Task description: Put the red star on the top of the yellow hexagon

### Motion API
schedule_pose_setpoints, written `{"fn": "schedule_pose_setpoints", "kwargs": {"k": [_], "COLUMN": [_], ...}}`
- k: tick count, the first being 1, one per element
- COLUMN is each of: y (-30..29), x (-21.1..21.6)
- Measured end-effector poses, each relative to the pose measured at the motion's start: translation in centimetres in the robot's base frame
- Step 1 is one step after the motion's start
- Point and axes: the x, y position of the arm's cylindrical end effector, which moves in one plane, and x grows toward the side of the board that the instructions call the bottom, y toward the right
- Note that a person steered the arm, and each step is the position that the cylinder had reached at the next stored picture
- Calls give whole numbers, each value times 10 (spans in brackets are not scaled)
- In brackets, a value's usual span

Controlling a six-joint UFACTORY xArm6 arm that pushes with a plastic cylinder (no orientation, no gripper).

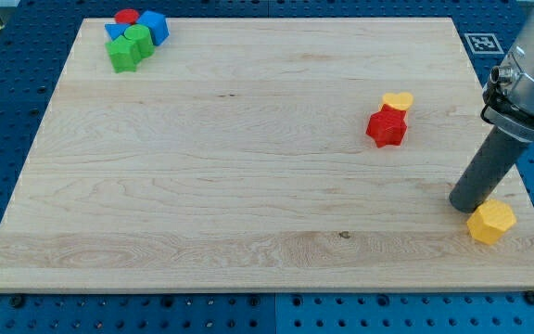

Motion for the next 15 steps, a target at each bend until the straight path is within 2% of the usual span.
{"fn": "schedule_pose_setpoints", "kwargs": {"k": [1,3,4,6,7,8,12,15], "y": [-3,-54,-76,-160,-175,-143,-112,-104], "x": [-2,-76,-91,-107,-155,-198,-141,-140]}}
